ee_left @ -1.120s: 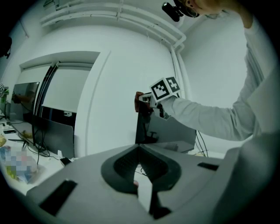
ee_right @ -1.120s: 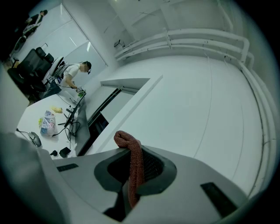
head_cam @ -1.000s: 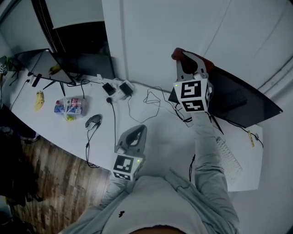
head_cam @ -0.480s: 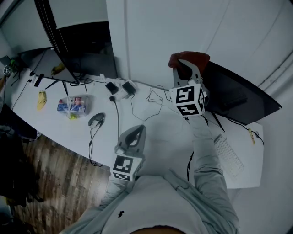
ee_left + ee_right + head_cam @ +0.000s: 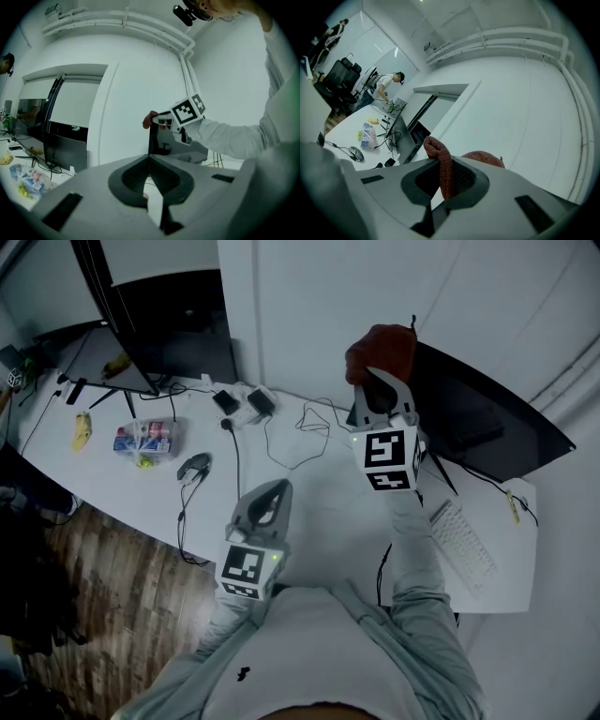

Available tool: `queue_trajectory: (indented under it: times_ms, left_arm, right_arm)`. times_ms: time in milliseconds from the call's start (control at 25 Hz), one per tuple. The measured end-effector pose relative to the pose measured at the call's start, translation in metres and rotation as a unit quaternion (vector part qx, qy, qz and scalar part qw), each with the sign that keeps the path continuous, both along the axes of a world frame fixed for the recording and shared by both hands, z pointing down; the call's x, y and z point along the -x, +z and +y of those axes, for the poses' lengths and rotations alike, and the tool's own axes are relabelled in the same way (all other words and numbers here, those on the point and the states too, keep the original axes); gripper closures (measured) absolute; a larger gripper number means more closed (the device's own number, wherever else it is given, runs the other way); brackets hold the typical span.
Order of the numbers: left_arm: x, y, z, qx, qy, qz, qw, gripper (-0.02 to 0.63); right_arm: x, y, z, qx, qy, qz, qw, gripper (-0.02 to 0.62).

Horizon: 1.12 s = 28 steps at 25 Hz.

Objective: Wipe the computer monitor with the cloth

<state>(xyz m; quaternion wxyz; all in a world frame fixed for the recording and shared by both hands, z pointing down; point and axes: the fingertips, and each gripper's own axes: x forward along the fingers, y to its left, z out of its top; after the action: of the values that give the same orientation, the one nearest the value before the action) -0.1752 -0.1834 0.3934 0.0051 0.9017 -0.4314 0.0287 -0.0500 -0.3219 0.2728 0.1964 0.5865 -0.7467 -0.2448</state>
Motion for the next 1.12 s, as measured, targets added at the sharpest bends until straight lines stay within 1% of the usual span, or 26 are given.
queue_trajectory:
  times_ms: [200,320,440,600,760,920,1000,1120]
  left_arm:
    - [0.0,0.001,0.004,0.0,0.001,-0.006,1.0,0.584]
    - [-0.004,0.0,0.007,-0.001,0.005,-0.01,0.9999,0.584]
    - [-0.012,-0.003,0.011,-0.003,0.011,-0.012,0.9999,0.584]
    - [-0.025,-0.001,0.018,-0.001,0.024,-0.017,0.9996,0.584]
    - [-0.048,0.01,0.023,0.007,0.05,-0.021,0.9985,0.584]
    - [-0.074,0.027,0.032,0.024,0.076,-0.028,0.9964,0.584]
    - [-0.088,0.035,0.036,0.034,0.086,-0.027,0.9953,0.584]
    - [-0.109,0.041,0.042,0.042,0.099,-0.026,0.9939,0.584]
  right_arm:
    - [-0.004,0.016,0.024,-0.001,0.0,-0.013,1.0,0.563]
    - [-0.01,0.03,0.042,0.011,0.004,-0.028,1.0,0.563]
    - [-0.021,0.048,0.064,0.034,0.001,-0.066,0.997,0.563]
    - [-0.038,0.073,0.108,0.056,0.007,-0.124,0.991,0.563]
    - [-0.064,0.101,0.146,0.064,0.037,-0.154,0.985,0.563]
    - [-0.107,0.131,0.183,0.07,0.087,-0.186,0.976,0.563]
    - [-0.128,0.141,0.201,0.071,0.109,-0.194,0.972,0.563]
    - [-0.154,0.148,0.223,0.071,0.13,-0.201,0.968,0.563]
